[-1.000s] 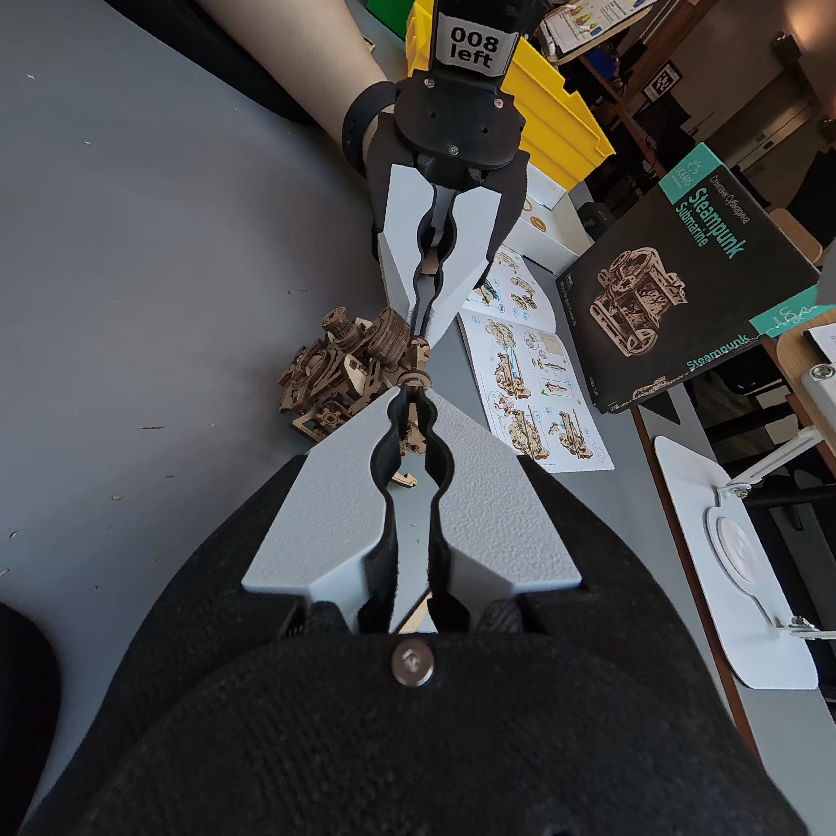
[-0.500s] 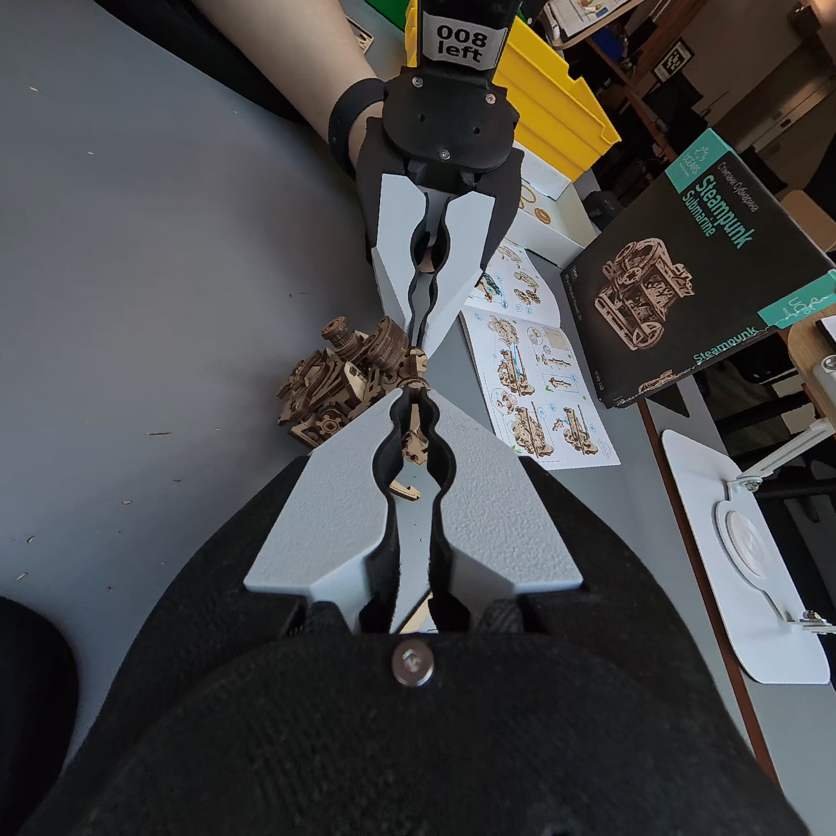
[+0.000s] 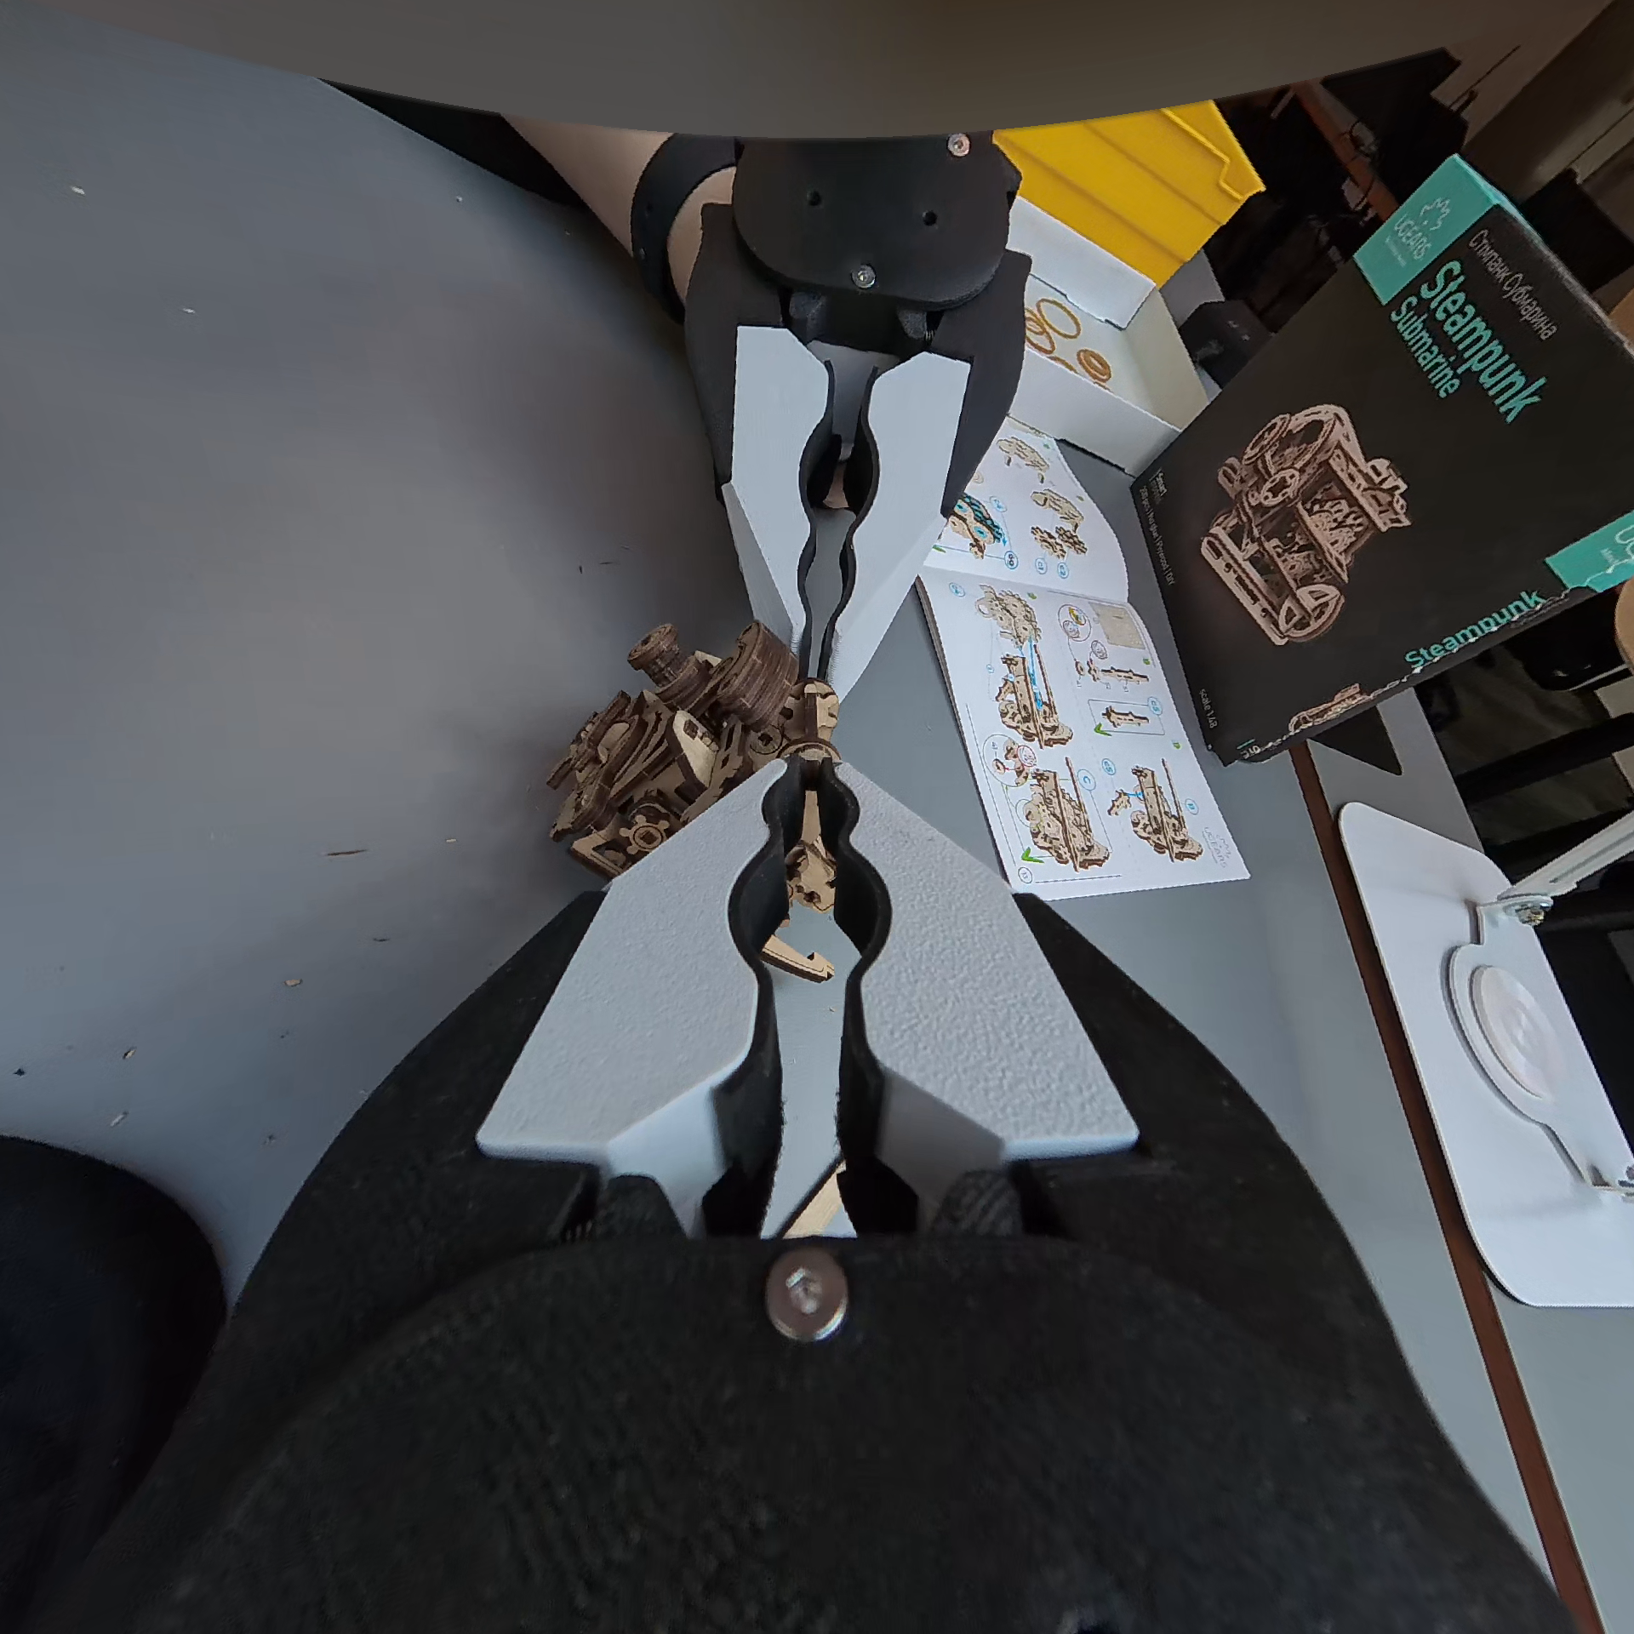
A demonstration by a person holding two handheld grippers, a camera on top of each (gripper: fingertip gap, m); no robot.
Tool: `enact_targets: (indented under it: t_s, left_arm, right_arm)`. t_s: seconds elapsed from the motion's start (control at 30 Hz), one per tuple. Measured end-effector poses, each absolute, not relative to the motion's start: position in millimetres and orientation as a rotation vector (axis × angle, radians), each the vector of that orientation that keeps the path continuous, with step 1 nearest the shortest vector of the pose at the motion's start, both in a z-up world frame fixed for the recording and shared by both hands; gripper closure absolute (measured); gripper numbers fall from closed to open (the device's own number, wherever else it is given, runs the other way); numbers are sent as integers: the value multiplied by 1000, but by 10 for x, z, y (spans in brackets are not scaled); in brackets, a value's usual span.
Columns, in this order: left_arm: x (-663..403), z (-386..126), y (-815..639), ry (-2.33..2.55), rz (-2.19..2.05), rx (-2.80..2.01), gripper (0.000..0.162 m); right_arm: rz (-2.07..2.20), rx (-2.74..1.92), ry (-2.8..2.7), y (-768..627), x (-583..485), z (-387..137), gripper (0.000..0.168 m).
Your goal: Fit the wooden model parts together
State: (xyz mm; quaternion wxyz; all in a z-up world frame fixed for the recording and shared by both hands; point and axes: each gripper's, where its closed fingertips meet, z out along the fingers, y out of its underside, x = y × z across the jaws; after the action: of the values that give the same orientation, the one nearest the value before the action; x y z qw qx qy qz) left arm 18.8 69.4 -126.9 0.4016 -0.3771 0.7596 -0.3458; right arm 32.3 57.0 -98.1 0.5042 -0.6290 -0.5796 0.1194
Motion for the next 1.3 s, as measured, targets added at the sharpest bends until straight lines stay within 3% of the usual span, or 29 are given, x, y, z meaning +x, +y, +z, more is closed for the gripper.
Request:
enact_targets:
  t_s: [1.3]
  left_arm:
    - [216, -1207, 638, 1943, -895, -886, 162]
  right_arm:
    - [305, -1583, -1504, 525, 397, -961, 163]
